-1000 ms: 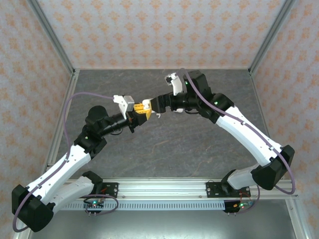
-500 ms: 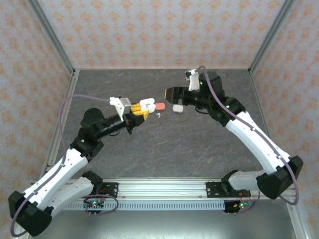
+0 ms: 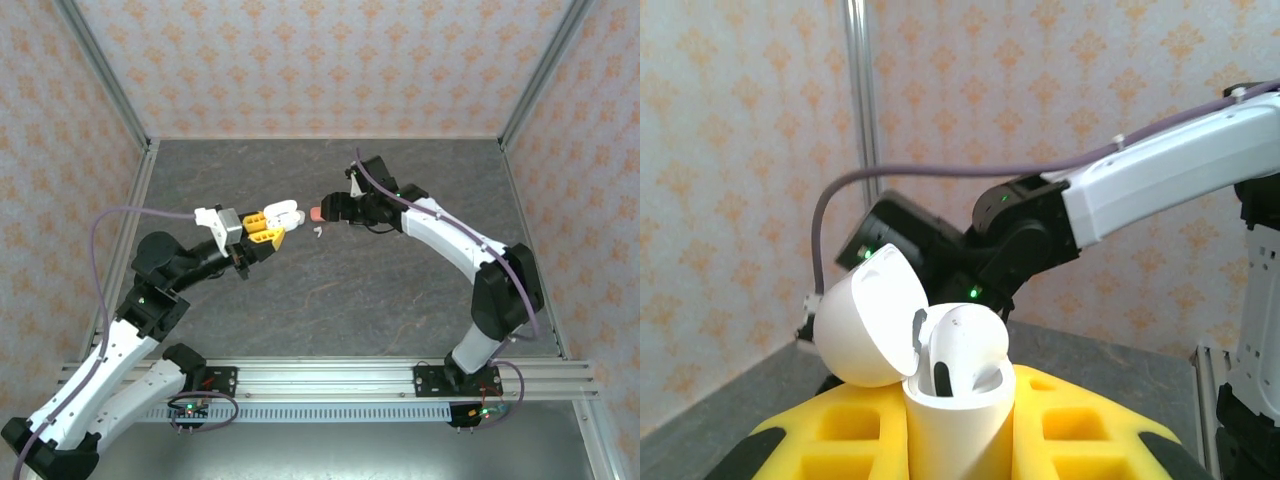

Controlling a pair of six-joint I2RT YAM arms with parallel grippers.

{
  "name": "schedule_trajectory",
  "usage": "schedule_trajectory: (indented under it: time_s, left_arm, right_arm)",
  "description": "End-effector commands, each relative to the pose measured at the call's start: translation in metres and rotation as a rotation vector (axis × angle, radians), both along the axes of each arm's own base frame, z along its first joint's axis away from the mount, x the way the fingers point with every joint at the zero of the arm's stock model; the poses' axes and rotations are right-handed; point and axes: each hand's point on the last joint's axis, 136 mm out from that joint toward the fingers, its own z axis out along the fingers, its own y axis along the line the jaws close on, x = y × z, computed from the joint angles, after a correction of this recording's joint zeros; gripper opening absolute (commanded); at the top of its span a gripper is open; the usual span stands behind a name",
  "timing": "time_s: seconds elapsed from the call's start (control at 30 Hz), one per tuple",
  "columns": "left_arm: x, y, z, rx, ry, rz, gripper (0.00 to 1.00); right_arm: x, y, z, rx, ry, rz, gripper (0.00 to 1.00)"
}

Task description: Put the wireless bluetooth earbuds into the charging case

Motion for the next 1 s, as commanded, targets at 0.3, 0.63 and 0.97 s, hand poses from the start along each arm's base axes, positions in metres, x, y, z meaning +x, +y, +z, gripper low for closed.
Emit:
schedule_trajectory:
  time_s: [0.3,0.63,0.97]
  left_arm:
    - [-0.003,-0.005,0.006,0.087,-0.215,-0.006,0.0]
    - [-0.001,-0.005,0.005,0.104,-0.243,0.006,0.0]
    - [-0.001,-0.003,-0.001,0.127,-0.208,0.01,0.0]
  right_arm:
    - [0.008,0.011,-0.002,-0.007,-0.047,0.05,0.73]
    - [0.01,0.014,0.0,0.005,-0.066,0.053,0.74]
    - [0.025,0.017,-0.025,-0.075,-0.035,0.048,0.73]
